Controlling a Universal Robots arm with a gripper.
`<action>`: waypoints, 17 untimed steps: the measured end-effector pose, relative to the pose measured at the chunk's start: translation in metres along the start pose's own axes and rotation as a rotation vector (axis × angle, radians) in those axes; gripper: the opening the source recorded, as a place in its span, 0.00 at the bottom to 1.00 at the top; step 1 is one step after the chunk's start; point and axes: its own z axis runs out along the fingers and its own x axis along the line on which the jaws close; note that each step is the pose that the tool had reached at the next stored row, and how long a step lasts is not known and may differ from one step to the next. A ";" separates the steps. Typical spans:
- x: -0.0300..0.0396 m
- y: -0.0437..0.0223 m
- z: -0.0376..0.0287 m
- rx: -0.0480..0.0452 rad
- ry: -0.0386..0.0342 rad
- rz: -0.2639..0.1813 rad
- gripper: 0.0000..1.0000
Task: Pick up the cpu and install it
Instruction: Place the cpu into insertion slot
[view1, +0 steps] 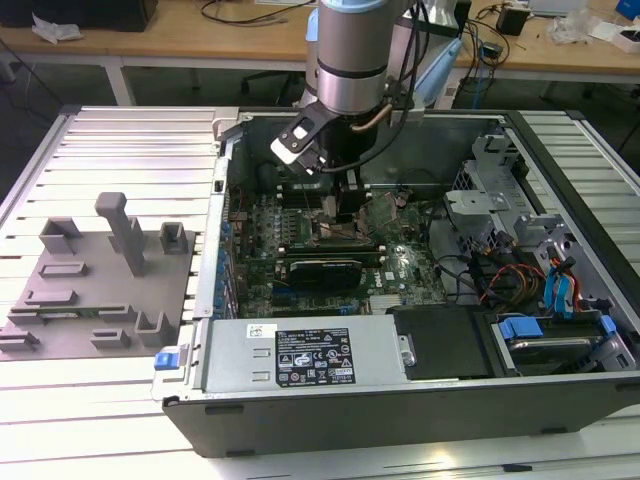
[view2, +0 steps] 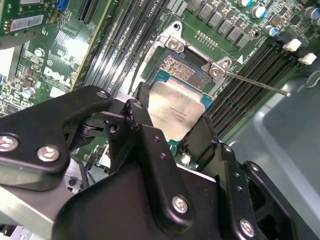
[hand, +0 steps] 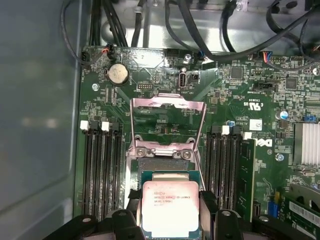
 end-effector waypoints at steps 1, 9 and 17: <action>0.0000 0.0000 0.0012 0.0001 -0.0008 0.000 0.55; 0.0000 -0.0004 0.0108 0.0006 -0.0080 -0.001 0.55; 0.0000 -0.0005 0.0142 0.0007 -0.0130 -0.001 0.55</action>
